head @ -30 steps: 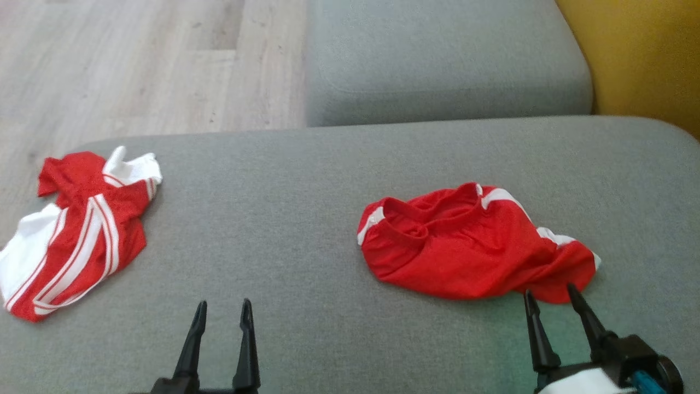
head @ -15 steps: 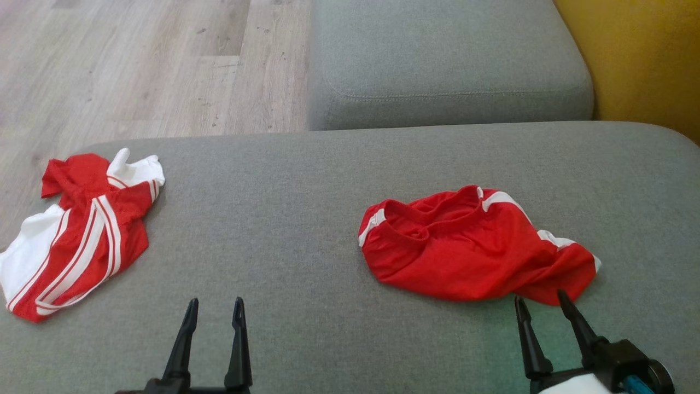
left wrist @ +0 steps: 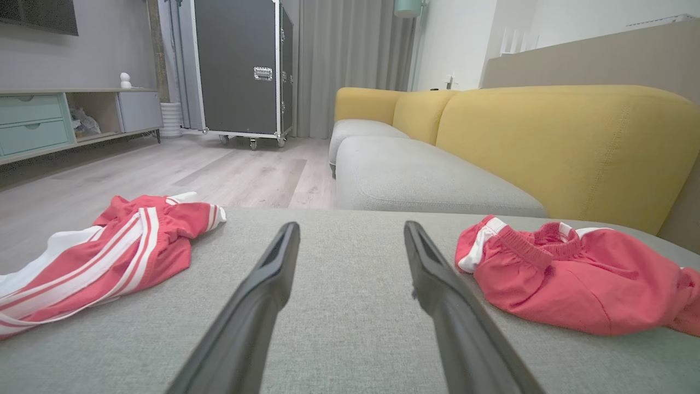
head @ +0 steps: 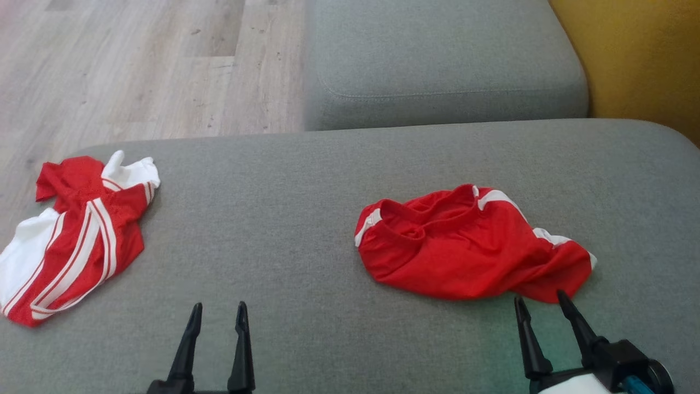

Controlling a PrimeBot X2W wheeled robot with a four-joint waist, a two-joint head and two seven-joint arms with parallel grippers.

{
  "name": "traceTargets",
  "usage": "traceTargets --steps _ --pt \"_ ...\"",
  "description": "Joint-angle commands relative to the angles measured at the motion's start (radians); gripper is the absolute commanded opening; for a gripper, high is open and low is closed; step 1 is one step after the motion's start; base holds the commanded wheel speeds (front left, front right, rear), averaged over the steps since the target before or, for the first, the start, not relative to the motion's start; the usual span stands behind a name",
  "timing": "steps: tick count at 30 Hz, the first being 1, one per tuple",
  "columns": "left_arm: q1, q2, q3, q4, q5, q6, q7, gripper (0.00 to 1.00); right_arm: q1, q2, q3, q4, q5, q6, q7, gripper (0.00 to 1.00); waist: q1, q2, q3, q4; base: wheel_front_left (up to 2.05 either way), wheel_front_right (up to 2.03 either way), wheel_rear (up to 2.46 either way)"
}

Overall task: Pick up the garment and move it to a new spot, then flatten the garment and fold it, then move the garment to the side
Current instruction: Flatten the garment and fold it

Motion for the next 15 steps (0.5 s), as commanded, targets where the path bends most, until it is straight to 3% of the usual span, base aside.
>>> traceTargets --steps 1,9,15 --pt "-0.03 -0.008 0.026 -0.027 -0.004 0.004 -0.009 1.0 -0.044 -0.006 0.026 -0.028 0.002 -0.001 -0.004 1.0 -0.0001 -0.0001 0.002 -0.003 0.0 0.0 0.0" --pt "-0.124 -0.008 -0.048 0.036 -0.052 -0.006 -0.01 1.0 -0.062 -0.022 0.048 -0.032 -0.002 -0.001 -0.004 1.0 -0.0001 -0.0001 0.045 -0.064 0.0 0.0 0.0" --pt "-0.358 -0.008 -0.172 0.169 -0.107 -0.034 0.022 1.0 -0.1 -0.043 0.068 -0.047 -0.009 -0.001 -0.004 1.0 -0.0001 -0.0001 0.128 -0.131 0.0 0.0 0.0"
